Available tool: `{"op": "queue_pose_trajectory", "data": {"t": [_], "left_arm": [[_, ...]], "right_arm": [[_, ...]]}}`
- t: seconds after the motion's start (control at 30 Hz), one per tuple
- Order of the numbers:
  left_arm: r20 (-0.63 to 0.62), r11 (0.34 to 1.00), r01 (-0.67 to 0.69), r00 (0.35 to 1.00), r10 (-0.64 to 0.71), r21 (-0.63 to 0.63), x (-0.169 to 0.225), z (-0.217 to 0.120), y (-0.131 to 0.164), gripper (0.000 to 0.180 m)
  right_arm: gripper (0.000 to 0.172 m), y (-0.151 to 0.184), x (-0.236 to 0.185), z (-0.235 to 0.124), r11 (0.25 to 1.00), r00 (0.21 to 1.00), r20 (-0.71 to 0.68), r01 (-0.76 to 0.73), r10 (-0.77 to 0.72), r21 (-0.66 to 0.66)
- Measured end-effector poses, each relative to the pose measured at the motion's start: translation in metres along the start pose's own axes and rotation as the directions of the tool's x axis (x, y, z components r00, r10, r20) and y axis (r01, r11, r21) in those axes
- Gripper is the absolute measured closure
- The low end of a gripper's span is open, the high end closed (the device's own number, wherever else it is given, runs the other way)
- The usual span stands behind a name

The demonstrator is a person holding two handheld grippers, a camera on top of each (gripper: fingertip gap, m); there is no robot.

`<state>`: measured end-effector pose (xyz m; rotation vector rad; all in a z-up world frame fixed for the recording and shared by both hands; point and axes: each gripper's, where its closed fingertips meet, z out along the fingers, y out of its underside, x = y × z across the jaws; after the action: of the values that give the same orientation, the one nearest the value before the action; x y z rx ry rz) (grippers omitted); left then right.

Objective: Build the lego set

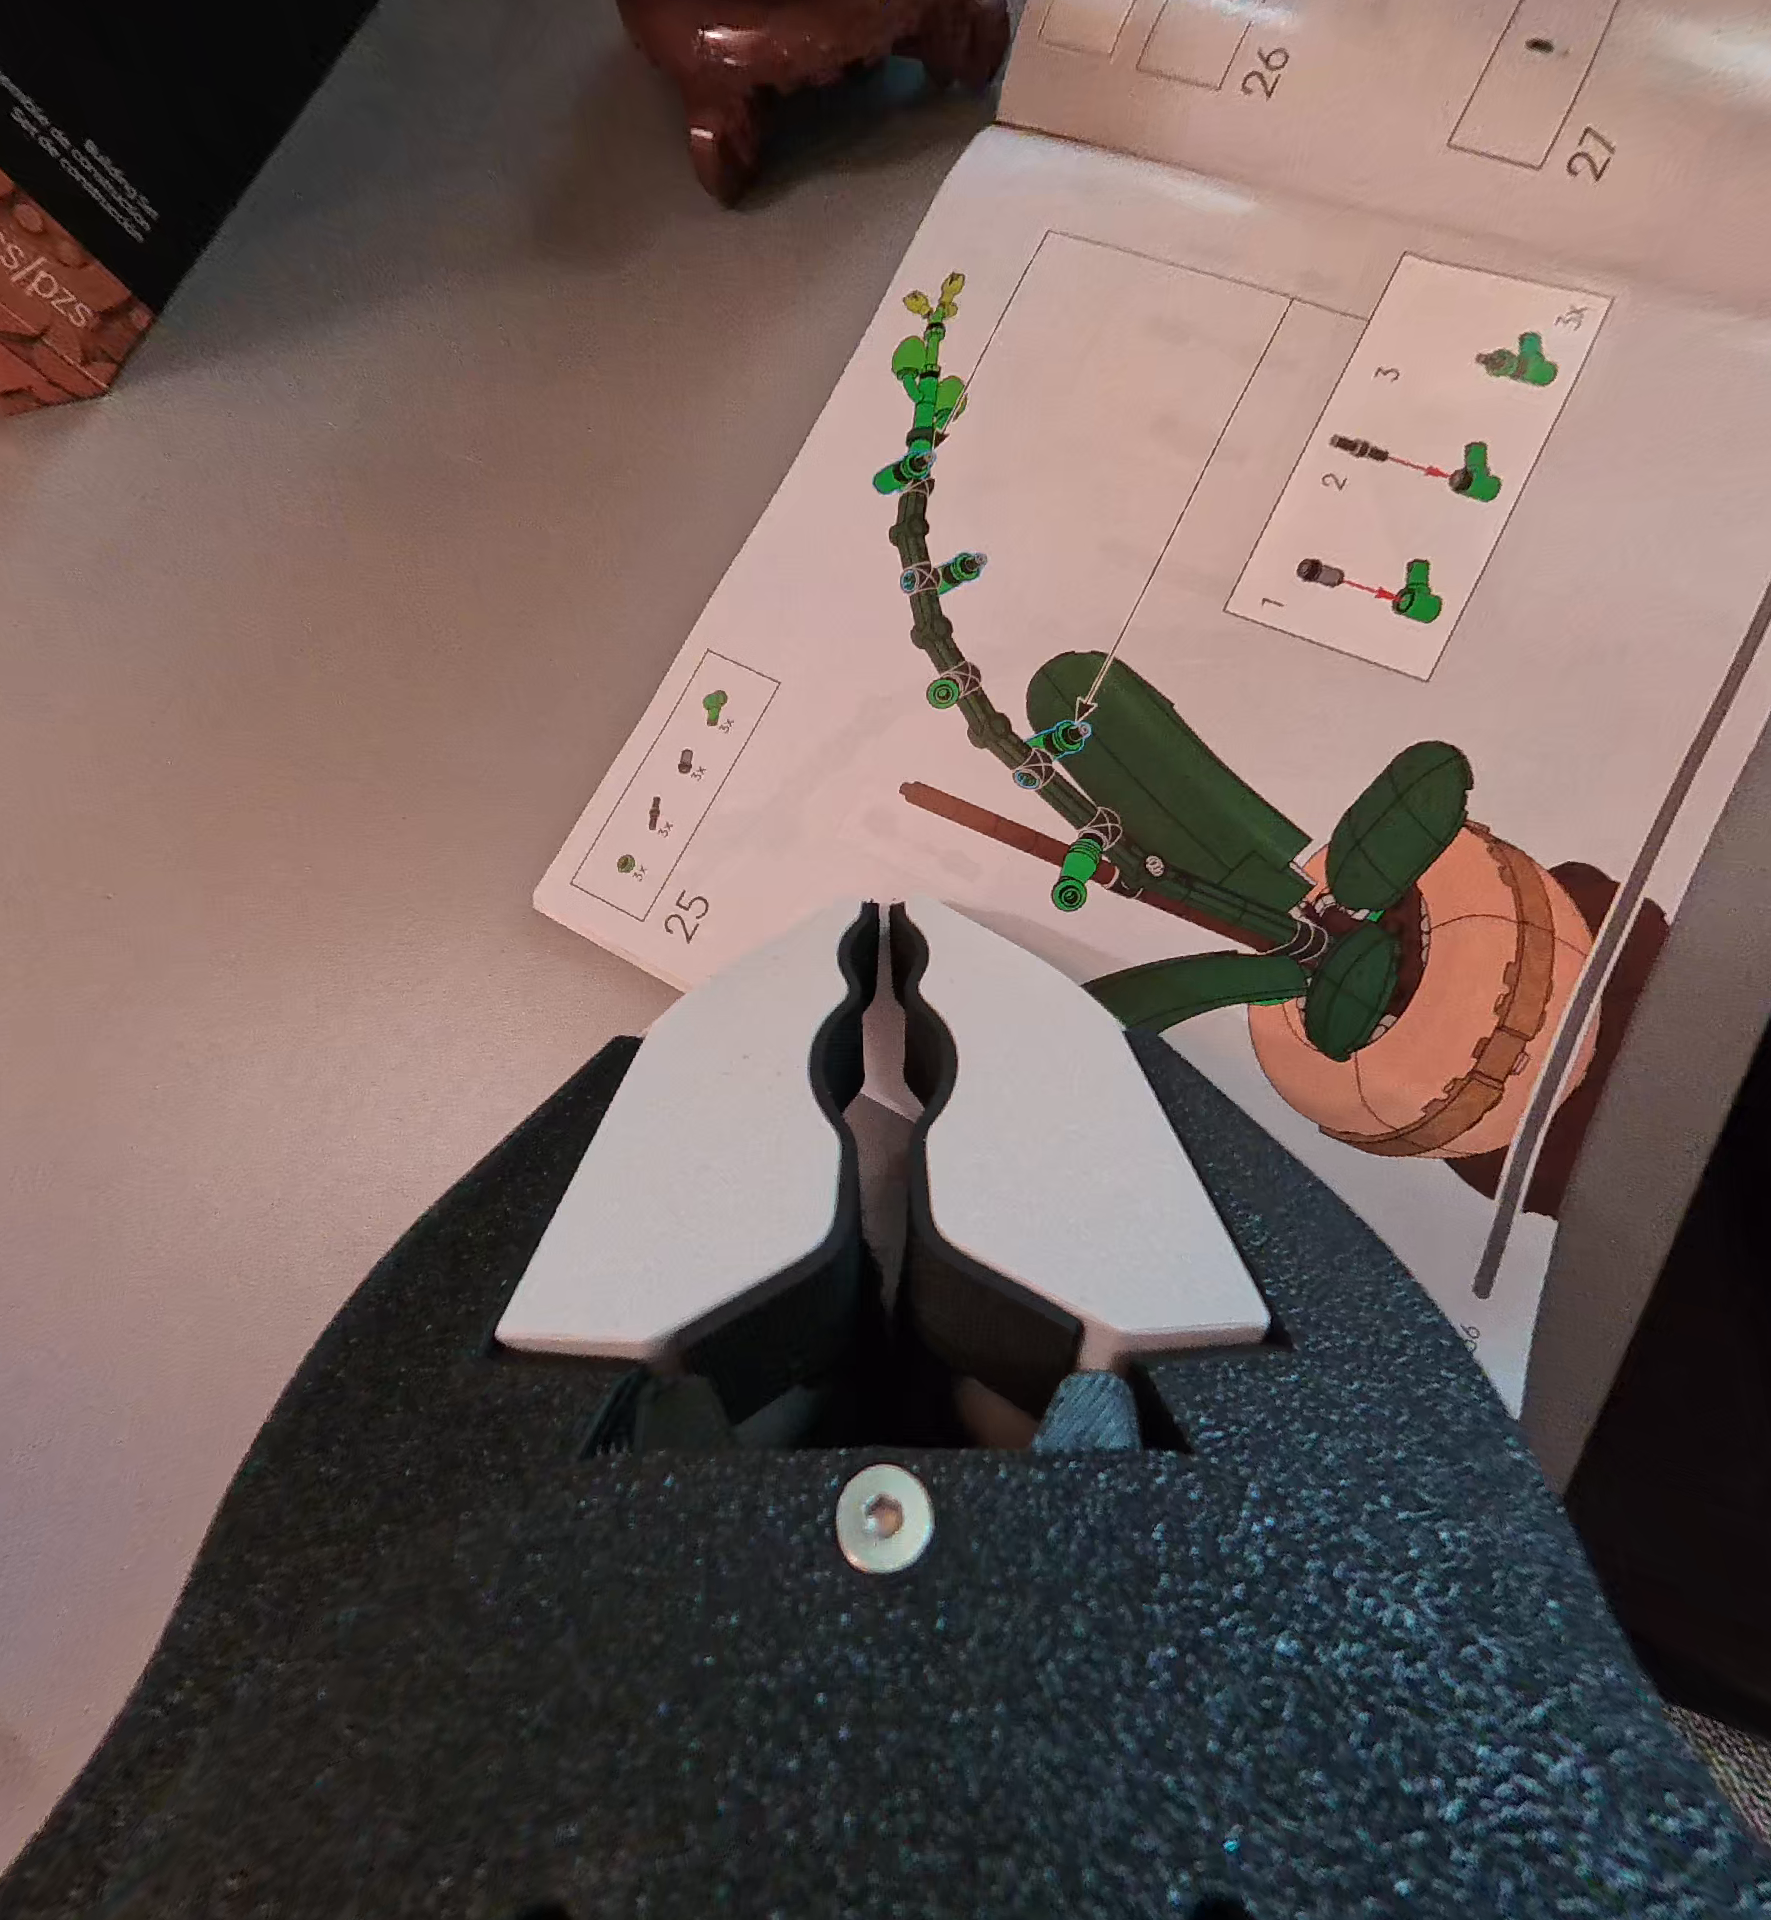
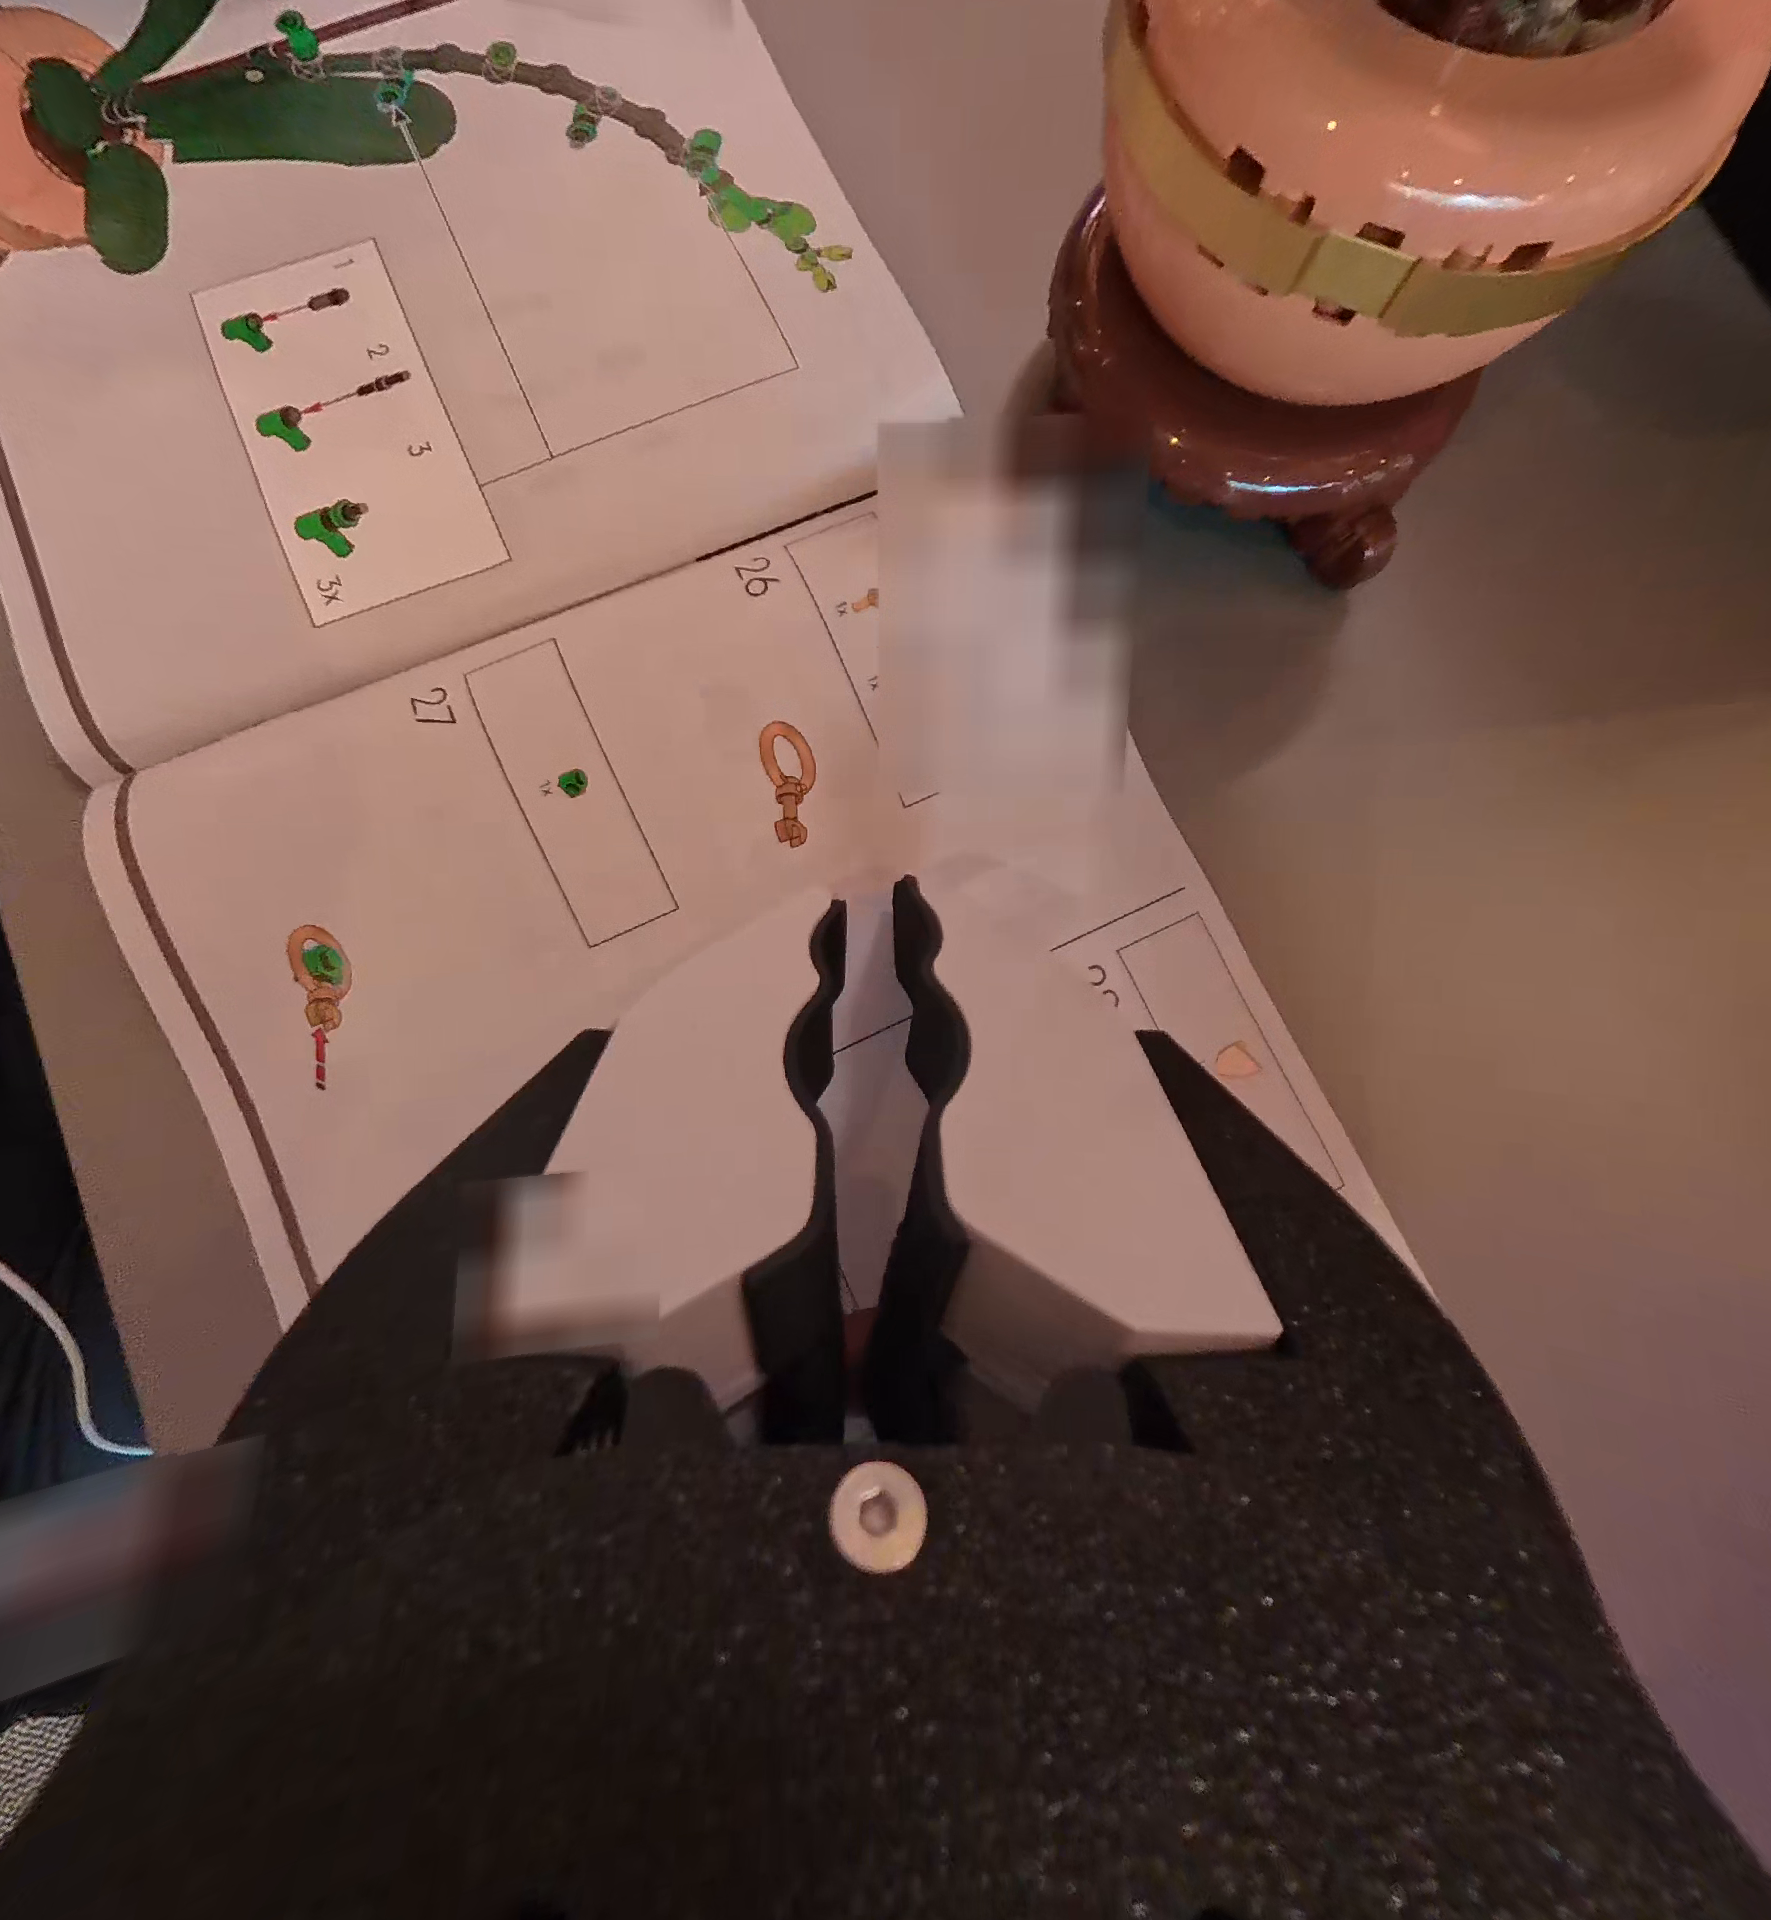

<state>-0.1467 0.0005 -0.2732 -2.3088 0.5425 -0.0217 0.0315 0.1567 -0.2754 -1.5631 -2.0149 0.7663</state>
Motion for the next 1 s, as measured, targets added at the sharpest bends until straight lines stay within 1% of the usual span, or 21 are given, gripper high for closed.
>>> {"op": "queue_pose_trajectory", "data": {"t": [0.17, 0.33, 0.4, 0.47, 0.5, 0.57, 0.63, 0.67, 0.7, 0.73, 0.77, 0.8, 0.83, 0.87, 0.9, 0.93, 0.97, 1.0], "left_arm": [[0.011, 1.0, 0.004, 1.0, -0.004, 0.012, -0.001, 0.0, 0.0, 0.179], [-0.004, 0.999, 0.038, 0.999, -0.038, 0.026, -0.001, 0.0, 0.0, 0.178], [0.0, 0.999, 0.039, 0.999, -0.039, 0.027, -0.002, 0.0, 0.0, 0.176], [0.026, 0.999, 0.04, 0.999, -0.041, 0.027, -0.007, 0.0, -0.001, 0.169], [0.05, 0.999, 0.041, 0.998, -0.043, 0.035, -0.01, -0.001, -0.002, 0.168], [0.084, 0.993, 0.052, 0.995, -0.062, 0.106, -0.017, -0.008, -0.011, 0.164], [0.086, 0.979, 0.085, 0.991, -0.103, 0.185, -0.022, -0.016, -0.022, 0.16], [0.076, 0.971, 0.107, 0.989, -0.126, 0.212, -0.024, -0.021, -0.025, 0.154], [0.07, 0.963, 0.131, 0.986, -0.151, 0.236, -0.026, -0.025, -0.029, 0.147], [0.073, 0.953, 0.151, 0.982, -0.176, 0.263, -0.028, -0.03, -0.033, 0.14], [0.086, 0.941, 0.166, 0.976, -0.199, 0.294, -0.032, -0.035, -0.037, 0.134], [0.106, 0.93, 0.174, 0.97, -0.219, 0.324, -0.035, -0.041, -0.039, 0.128], [0.123, 0.922, 0.173, 0.966, -0.227, 0.347, -0.037, -0.045, -0.04, 0.121], [0.136, 0.919, 0.165, 0.965, -0.225, 0.357, -0.038, -0.049, -0.04, 0.115], [0.15, 0.92, 0.157, 0.963, -0.223, 0.359, -0.038, -0.051, -0.038, 0.11], [0.163, 0.923, 0.154, 0.961, -0.223, 0.354, -0.039, -0.053, -0.035, 0.11], [0.168, 0.925, 0.154, 0.96, -0.223, 0.347, -0.039, -0.053, -0.033, 0.108], [0.159, 0.927, 0.158, 0.962, -0.222, 0.341, -0.038, -0.053, -0.031, 0.105]], "right_arm": [[0.167, 0.0, 0.001, 0.0, 0.998, 0.999, 0.008, -0.043, 0.043, 0.034], [0.164, 0.001, 0.002, 0.0, 0.993, 0.995, 0.002, -0.099, 0.099, 0.063], [0.158, 0.001, 0.005, 0.0, 0.993, 0.995, -0.016, -0.102, 0.103, 0.056], [0.146, -0.002, 0.005, -0.007, 0.997, 0.998, -0.037, -0.055, 0.057, 0.045], [0.142, -0.012, 0.005, -0.017, 0.994, 0.997, -0.058, -0.038, 0.045, 0.105], [0.133, -0.033, 0.009, -0.053, 0.967, 0.992, -0.108, -0.038, 0.068, 0.253], [0.124, -0.034, 0.024, -0.098, 0.94, 0.967, -0.212, -0.067, 0.144, 0.333], [0.117, -0.026, 0.034, -0.121, 0.936, 0.94, -0.29, -0.073, 0.18, 0.343], [0.111, -0.012, 0.045, -0.145, 0.942, 0.897, -0.391, -0.072, 0.205, 0.329], [0.105, 0.006, 0.057, -0.169, 0.953, 0.837, -0.504, -0.066, 0.214, 0.296], [0.102, 0.025, 0.068, -0.193, 0.965, 0.758, -0.616, -0.066, 0.214, 0.254], [0.102, 0.044, 0.077, -0.217, 0.973, 0.67, -0.712, -0.076, 0.211, 0.216], [0.102, 0.062, 0.084, -0.239, 0.977, 0.58, -0.787, -0.101, 0.21, 0.187], [0.103, 0.078, 0.087, -0.256, 0.978, 0.515, -0.832, -0.133, 0.205, 0.159], [0.104, 0.089, 0.089, -0.267, 0.976, 0.48, -0.853, -0.163, 0.206, 0.144], [0.104, 0.097, 0.09, -0.275, 0.971, 0.458, -0.863, -0.196, 0.213, 0.136], [0.102, 0.104, 0.093, -0.28, 0.965, 0.454, -0.864, -0.233, 0.216, 0.119], [0.095, 0.114, 0.096, -0.281, 0.954, 0.459, -0.861, -0.286, 0.219, 0.091]]}}
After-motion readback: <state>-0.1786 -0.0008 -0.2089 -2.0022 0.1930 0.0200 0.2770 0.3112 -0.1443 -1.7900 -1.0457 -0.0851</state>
